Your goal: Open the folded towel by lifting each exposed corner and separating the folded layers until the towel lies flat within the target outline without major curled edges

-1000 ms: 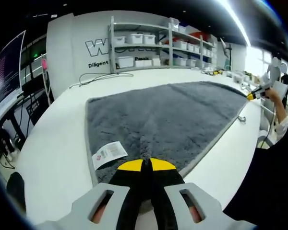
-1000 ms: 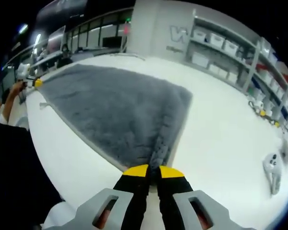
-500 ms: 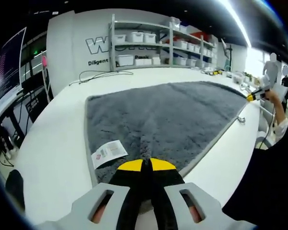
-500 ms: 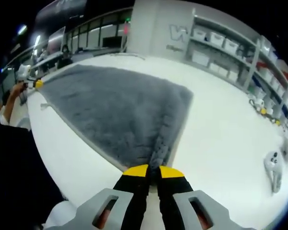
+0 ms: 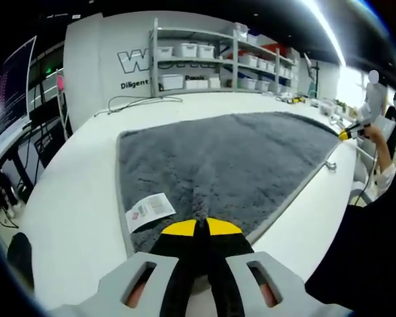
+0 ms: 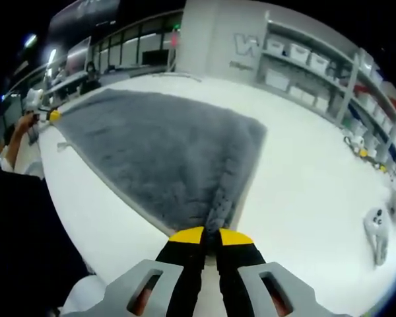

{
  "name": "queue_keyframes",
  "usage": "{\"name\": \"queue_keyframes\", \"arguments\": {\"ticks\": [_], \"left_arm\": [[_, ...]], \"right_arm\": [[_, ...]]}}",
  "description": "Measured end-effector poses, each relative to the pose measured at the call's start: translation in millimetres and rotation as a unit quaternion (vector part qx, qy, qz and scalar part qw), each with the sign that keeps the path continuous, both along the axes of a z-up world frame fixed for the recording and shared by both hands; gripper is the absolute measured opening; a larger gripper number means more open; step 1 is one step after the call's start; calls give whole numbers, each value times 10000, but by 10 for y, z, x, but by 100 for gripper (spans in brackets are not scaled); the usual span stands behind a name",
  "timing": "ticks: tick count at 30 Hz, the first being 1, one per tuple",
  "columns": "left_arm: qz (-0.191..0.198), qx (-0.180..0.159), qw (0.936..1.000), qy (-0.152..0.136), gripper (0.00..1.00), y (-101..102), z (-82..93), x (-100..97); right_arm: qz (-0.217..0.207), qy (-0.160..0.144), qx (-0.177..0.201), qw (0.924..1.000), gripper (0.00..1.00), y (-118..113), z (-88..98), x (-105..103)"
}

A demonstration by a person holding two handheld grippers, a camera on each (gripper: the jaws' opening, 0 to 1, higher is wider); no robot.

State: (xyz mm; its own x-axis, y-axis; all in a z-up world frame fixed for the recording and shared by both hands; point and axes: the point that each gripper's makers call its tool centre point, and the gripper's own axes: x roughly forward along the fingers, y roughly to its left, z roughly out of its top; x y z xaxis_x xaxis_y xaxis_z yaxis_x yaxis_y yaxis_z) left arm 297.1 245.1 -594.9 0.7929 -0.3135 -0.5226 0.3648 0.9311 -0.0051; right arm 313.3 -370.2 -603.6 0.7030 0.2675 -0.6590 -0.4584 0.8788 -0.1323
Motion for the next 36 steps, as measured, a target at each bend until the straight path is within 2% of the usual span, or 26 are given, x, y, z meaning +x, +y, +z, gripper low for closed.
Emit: {"name": "queue_keyframes", "arguments": {"ticks": [14, 21, 36], "left_arm": [[-31, -11, 9999, 97, 3, 2, -15, -34], [-82, 161, 9998, 71, 3, -10, -7, -44], [-153, 177, 9996, 124, 3, -22, -11, -68]], "right_arm": [[33, 30, -8, 10000, 3, 9, -4, -28], [46, 45, -4, 10000, 3, 16, -4, -41], [85, 71, 58, 9999, 3, 6, 3, -54]]}}
